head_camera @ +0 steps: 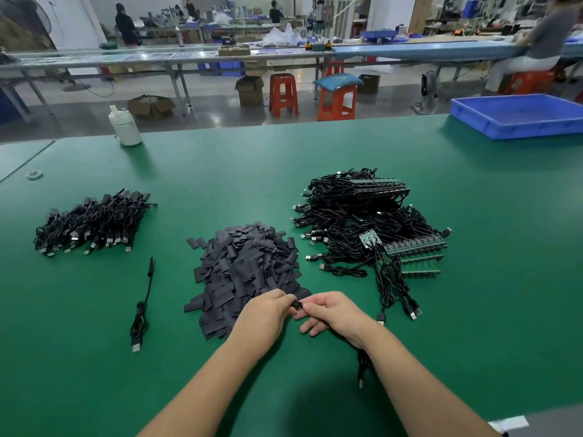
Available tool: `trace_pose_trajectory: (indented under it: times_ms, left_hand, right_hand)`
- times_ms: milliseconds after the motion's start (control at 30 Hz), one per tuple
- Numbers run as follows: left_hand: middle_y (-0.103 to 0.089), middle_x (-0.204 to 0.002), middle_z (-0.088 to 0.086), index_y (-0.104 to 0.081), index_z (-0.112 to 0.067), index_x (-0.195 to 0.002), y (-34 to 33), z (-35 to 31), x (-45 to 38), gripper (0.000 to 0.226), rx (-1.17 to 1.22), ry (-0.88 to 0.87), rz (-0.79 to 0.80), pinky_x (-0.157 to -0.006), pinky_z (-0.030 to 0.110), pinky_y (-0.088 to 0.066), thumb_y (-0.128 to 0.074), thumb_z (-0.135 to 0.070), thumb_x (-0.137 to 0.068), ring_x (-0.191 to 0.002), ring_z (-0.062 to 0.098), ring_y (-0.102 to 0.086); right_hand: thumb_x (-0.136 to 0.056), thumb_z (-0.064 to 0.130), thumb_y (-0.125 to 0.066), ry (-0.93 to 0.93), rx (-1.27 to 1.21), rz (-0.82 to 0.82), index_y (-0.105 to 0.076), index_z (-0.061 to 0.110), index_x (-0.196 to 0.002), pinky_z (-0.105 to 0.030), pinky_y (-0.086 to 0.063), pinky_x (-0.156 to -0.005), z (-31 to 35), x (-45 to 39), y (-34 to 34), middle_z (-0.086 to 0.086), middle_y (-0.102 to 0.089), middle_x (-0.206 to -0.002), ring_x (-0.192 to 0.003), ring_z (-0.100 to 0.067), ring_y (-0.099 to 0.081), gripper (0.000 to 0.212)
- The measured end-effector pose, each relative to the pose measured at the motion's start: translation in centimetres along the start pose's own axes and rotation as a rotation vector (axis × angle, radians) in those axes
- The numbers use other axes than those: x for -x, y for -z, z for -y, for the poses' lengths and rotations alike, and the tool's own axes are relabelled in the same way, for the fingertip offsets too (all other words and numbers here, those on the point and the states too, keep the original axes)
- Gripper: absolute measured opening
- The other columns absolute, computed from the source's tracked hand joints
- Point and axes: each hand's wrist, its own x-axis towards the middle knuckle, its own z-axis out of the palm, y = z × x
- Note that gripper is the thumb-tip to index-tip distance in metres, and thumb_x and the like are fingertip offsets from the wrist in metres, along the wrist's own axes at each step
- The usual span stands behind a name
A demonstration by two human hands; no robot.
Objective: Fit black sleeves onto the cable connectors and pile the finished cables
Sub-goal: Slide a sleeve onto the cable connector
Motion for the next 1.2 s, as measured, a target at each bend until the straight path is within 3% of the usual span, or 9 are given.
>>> trace_pose_trajectory:
  times_ms: [133, 433, 667, 833, 1033, 1133, 1200]
  left_hand:
    - [-0.069, -0.101, 0.001, -0.071, -0.014, -0.107, 0.1, -0.1, 0.0, 0.018, 0.016, -0.01, -0.025, -0.077, 0.034, -0.052, -0.058, -0.023, -0.097, -0.088, 0.023, -0.065]
    - [-0.066, -0.088, 0.0, -0.071, -0.016, -0.099, -0.4, 0.5, 0.3, 0.013, -0.071, -0.073, 0.03, -0.063, 0.03, -0.054, -0.067, -0.021, -0.087, -0.074, 0.022, -0.066]
    - [-0.06, -0.09, 0.0, -0.063, -0.019, -0.098, -0.5, 0.4, 0.2, 0.011, -0.133, -0.043, 0.127, -0.069, 0.033, -0.046, -0.055, -0.025, -0.095, -0.084, 0.023, -0.061]
    - [-0.043, -0.088, -0.003, -0.057, -0.018, -0.102, -0.4, 0.5, 0.2, 0.011, -0.195, -0.034, 0.236, -0.075, 0.036, -0.047, -0.047, -0.02, -0.098, -0.09, 0.025, -0.058]
    - [-0.05, -0.091, 0.0, -0.059, -0.017, -0.104, -0.4, 0.5, 0.5, 0.017, -0.197, 0.024, 0.257, -0.079, 0.035, -0.047, -0.045, -0.025, -0.101, -0.092, 0.025, -0.058]
    - [-0.067, -0.091, 0.003, -0.069, -0.018, -0.1, 0.5, 0.3, 0.3, 0.026, -0.041, 0.089, 0.258, -0.078, 0.034, -0.047, -0.047, -0.032, -0.1, -0.088, 0.022, -0.061]
    - [-0.073, -0.093, -0.001, -0.072, -0.02, -0.101, 0.9, 0.1, 0.3, 0.024, 0.07, 0.118, 0.241, -0.076, 0.029, -0.046, -0.051, -0.032, -0.098, -0.088, 0.018, -0.063]
  right_hand:
    - [-0.1, 0.009, -0.058, 0.006, -0.011, -0.042, -0.069, 0.003, -0.109, -0.024, -0.057, -0.061, -0.4, 0.0, -0.1, -0.011, -0.076, -0.096, -0.071, -0.019, -0.072, 0.016]
    - [-0.1, 0.007, -0.056, 0.0, 0.023, -0.027, -0.07, 0.007, -0.1, -0.023, -0.056, -0.056, -0.2, 0.1, -0.5, -0.006, -0.076, -0.086, -0.068, -0.017, -0.072, 0.014]
    - [-0.1, 0.006, -0.056, -0.01, 0.074, -0.029, -0.069, 0.004, -0.102, -0.023, -0.055, -0.056, -0.1, 0.2, -0.6, -0.007, -0.074, -0.085, -0.067, -0.015, -0.071, 0.014]
    - [-0.1, 0.005, -0.055, -0.007, 0.159, -0.02, -0.069, 0.006, -0.097, -0.022, -0.055, -0.058, -0.1, 0.2, -0.9, -0.004, -0.073, -0.082, -0.065, -0.012, -0.069, 0.015]
    - [-0.102, 0.009, -0.052, -0.009, 0.251, -0.016, -0.065, 0.01, -0.099, -0.02, -0.053, -0.058, -0.3, 0.1, -1.5, -0.002, -0.071, -0.087, -0.062, -0.008, -0.067, 0.013]
    - [-0.102, 0.013, -0.052, 0.006, 0.285, -0.016, -0.063, 0.011, -0.103, -0.019, -0.051, -0.056, -0.4, 0.2, -1.6, 0.0, -0.069, -0.087, -0.061, -0.008, -0.065, 0.011]
    - [-0.104, 0.015, -0.049, 0.015, 0.315, -0.001, -0.064, 0.013, -0.096, -0.019, -0.051, -0.058, -0.4, 0.3, -1.5, 0.0, -0.068, -0.084, -0.062, -0.009, -0.065, 0.017]
